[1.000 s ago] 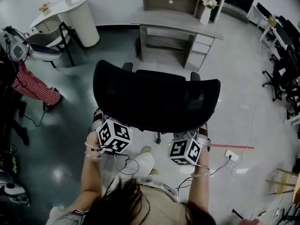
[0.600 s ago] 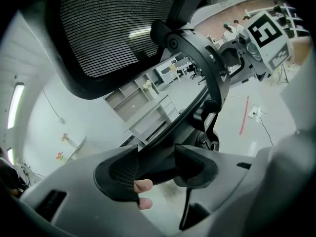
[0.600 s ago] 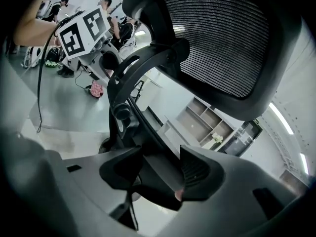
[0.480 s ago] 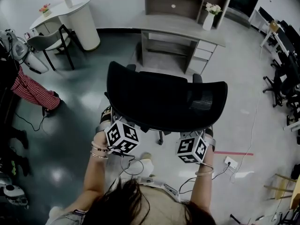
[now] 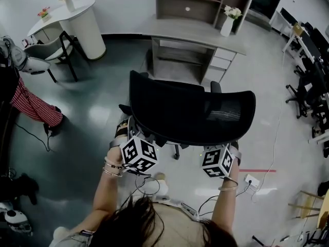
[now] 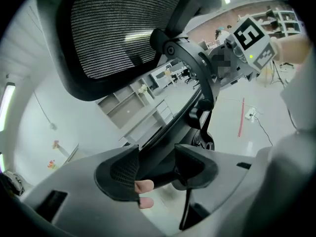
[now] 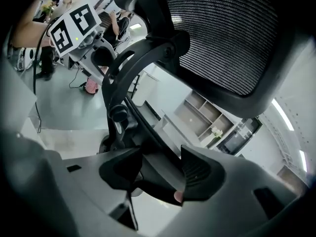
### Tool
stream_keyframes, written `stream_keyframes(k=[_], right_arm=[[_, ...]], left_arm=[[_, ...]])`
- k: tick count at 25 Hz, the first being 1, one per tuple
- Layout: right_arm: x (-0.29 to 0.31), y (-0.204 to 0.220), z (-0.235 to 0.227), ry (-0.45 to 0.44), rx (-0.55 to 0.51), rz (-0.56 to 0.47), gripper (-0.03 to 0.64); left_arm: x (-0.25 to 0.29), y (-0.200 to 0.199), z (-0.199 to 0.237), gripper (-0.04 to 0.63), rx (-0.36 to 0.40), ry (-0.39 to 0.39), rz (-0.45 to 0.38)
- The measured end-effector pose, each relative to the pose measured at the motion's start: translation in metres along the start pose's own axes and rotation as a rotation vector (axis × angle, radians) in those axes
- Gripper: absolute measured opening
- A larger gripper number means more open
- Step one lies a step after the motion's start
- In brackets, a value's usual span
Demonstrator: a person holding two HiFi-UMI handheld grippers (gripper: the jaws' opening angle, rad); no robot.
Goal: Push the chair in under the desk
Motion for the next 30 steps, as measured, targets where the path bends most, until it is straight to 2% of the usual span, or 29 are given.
stream_keyframes(k=[7,12,18,30], right_arm=[[0.022,0.001,-0.014,0.017,0.009,-0.004,0.233],[0.035,0.002,-0.025,0.028,0.019,0.005,0.235],[0.052,0.005,-0.037,0.042,0.024,-0.02,0.235],[0.081,0.009,-0.061,0.036,0.031,-0.012,0.235]], left_arm=[[0.021,-0.002,0.015,0.221,0.007,0.028,-0.032],[0.038,-0.004,0.023,0.221,0.038,0.031,-0.045],[0.056,-0.006,0.036,0.221,-0.002,0.035,-0.081],[0.09,-0.016,0.048,0.221,0.047,0.019,-0.048]])
Point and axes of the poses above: the fingertips, and each gripper's own axes: x forward along the fingers, z to its left, y out of its underside, the point moved 10 cm from there along -x, backward along the fingers, and after that the axes turned 12 degrees about -z, right-handed, at the moved point
